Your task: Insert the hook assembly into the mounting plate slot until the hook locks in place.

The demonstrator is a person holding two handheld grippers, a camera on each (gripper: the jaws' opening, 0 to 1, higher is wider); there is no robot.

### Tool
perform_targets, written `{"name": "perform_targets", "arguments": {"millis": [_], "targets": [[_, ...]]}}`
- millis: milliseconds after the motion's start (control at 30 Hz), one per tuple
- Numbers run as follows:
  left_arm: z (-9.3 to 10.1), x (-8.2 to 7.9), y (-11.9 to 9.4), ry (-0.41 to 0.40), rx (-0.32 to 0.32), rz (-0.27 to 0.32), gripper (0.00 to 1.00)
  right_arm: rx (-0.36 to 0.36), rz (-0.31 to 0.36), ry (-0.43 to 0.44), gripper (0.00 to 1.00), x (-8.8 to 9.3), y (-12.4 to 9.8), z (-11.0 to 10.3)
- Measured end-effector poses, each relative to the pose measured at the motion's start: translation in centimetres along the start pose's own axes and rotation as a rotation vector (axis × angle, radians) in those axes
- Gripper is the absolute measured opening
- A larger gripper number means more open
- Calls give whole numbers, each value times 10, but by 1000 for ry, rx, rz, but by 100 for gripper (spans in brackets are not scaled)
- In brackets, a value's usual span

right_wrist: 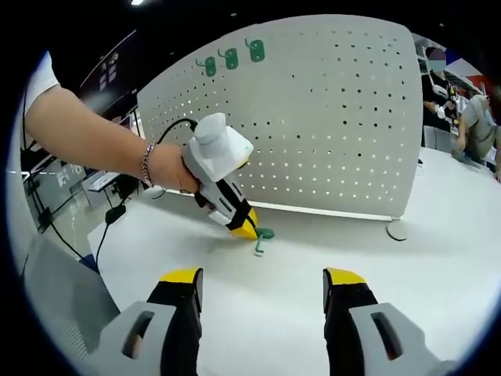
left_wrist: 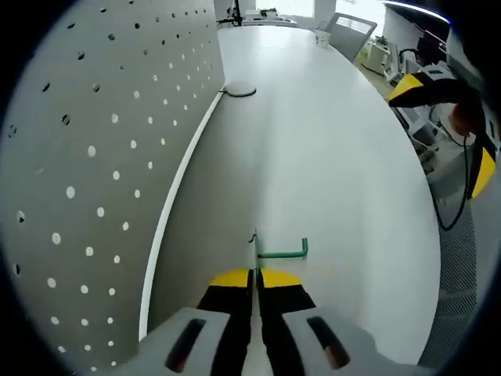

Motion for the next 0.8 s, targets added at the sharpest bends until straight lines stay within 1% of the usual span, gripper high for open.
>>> {"name": "perform_targets", "arguments": {"millis": [367, 467, 533, 600, 633, 700, 800], "targets": [[0, 0, 0, -9, 2, 3, 2, -3, 0, 2, 59, 0, 0, 0], [3, 0, -1, 7, -2, 7, 2, -2, 0, 2, 59, 0, 0, 0], [6, -3, -1, -28, 7, 50, 2, -2, -1, 3, 60, 0, 0, 0], [6, -2, -2, -11, -11, 66, 1, -8, 0, 2, 60, 0, 1, -1], [7, -2, -3, -18, -12, 67, 1, -7, 0, 0, 60, 0, 1, -1], [6, -8, -3, -28, -23, 108, 1, -9, -1, 0, 60, 0, 1, -1], [4, -13, -7, -28, -41, 131, 1, -10, 0, -3, 60, 0, 1, -2]]}}
Point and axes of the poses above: the point that each gripper's makers call its tool centre point, and the gripper's own axes: y roughly forward along the fingers, z roughly to its right, x roughly out of its underside, the point moved 1 cm from there along -y, roughly backward along the fingers, and after that the axes turned 12 degrees about y, right-handed, at the moved point
